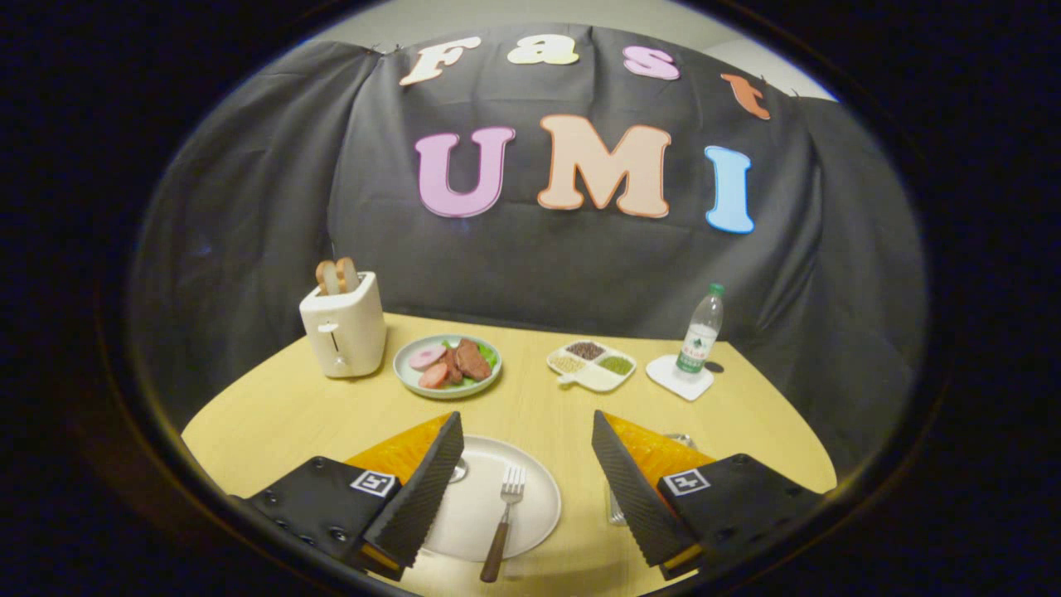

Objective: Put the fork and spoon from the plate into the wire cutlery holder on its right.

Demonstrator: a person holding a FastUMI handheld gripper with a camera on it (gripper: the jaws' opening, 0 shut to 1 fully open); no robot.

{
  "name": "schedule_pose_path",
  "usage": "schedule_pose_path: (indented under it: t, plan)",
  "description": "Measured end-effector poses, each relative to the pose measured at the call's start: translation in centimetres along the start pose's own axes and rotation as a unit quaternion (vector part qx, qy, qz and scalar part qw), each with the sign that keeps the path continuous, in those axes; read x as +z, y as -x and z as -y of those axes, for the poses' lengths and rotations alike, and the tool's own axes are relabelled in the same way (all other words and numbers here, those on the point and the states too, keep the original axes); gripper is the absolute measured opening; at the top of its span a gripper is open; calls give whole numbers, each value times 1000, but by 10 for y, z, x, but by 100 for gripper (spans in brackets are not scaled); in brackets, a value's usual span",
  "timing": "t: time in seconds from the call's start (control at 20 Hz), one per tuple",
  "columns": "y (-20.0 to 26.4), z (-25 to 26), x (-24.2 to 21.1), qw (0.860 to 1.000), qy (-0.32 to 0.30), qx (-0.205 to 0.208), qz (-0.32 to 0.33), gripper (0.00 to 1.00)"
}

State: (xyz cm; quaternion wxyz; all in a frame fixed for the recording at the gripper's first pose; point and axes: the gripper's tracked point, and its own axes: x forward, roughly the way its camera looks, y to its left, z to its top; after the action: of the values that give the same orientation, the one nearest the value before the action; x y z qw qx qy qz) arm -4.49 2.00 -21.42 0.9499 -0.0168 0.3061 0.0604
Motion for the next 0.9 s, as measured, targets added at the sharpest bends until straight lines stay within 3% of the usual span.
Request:
schedule_pose_path:
  t: [0.45,0.75,0.9]
  plan:
    - [-21,-12,-106,989,12,23,-145,100]
    - [-21,-20,-140,980,37,37,-194,100]
    - [-24,-25,-147,977,43,40,-206,88]
